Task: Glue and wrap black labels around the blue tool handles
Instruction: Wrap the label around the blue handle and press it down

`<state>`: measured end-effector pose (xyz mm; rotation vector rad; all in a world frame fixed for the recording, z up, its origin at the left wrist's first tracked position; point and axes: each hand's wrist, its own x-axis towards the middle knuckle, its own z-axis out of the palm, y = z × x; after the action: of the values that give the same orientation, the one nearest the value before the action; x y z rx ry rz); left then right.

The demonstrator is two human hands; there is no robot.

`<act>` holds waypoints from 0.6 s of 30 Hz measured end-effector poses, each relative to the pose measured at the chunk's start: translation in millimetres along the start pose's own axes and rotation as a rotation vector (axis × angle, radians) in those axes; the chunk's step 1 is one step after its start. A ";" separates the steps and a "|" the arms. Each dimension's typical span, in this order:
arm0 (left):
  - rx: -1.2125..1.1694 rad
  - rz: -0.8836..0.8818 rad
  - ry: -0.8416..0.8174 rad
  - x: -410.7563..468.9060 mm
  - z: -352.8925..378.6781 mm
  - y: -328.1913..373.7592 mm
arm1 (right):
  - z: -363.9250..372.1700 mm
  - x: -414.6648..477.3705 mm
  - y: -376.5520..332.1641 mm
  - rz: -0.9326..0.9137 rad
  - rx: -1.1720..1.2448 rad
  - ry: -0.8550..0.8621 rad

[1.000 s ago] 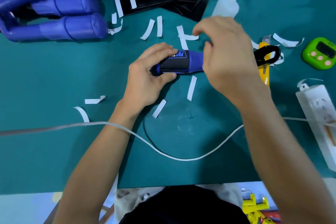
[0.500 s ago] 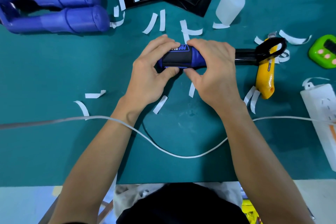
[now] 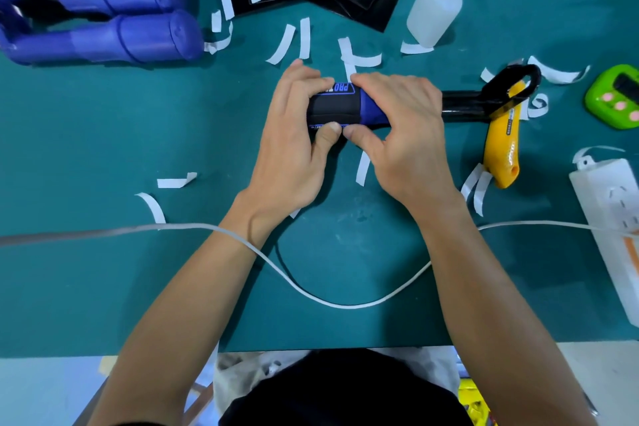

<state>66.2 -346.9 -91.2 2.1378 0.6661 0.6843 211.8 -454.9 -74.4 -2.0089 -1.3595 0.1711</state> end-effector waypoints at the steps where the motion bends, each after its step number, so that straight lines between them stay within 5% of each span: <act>1: 0.009 -0.006 -0.001 -0.5 0.4 0.4 | 0.1 -0.2 0.0 0.003 0.007 0.004; 18: -0.019 -0.116 0.056 1.7 -0.3 12.9 | -0.1 0.7 0.1 0.034 0.068 0.003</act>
<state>70.2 -352.8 -80.3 2.0513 0.8038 0.6869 212.2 -454.4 -74.2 -1.9754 -1.3012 0.2267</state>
